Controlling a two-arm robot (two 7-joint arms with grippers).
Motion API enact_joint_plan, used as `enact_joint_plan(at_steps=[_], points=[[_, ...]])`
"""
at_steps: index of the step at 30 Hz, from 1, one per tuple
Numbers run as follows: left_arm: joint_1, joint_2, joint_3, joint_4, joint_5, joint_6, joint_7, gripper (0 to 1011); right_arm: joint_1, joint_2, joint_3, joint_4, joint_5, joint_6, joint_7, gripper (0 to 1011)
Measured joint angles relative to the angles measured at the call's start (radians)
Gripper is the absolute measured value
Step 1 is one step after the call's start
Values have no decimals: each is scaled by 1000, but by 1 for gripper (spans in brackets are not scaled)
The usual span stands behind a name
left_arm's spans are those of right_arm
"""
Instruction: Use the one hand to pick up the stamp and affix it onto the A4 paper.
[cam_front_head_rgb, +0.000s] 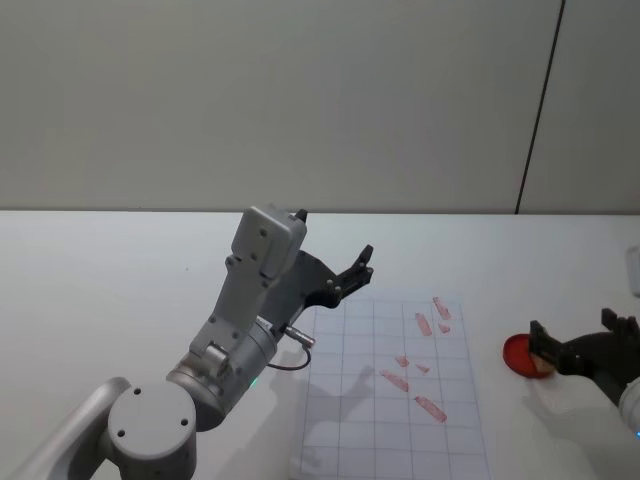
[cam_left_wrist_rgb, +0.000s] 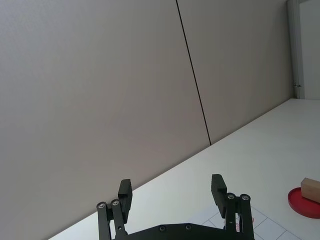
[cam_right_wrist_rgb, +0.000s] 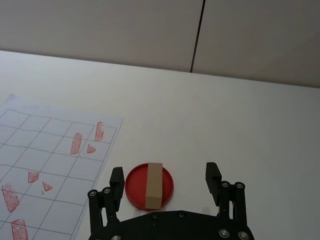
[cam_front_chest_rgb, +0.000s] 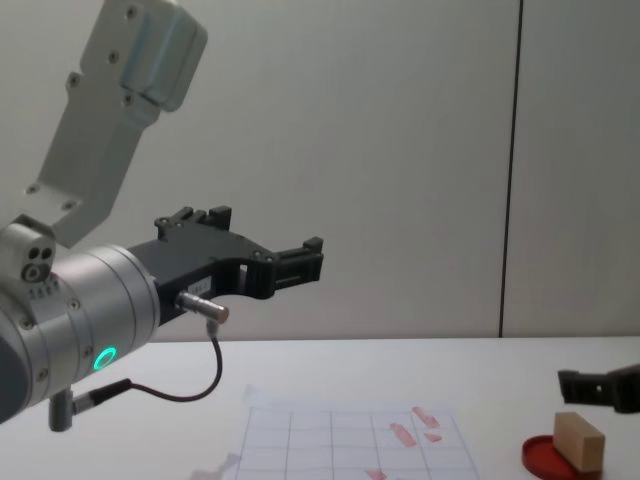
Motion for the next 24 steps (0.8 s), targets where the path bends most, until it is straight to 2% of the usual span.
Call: enact_joint_plan(at_steps=[12,24], points=[[0,0,0,0,0,0,0,1002,44,-40,-3,50,0,81,-24,1001],[0,0,0,0,0,0,0,1002,112,-96,0,131,24,149,-70,1001]])
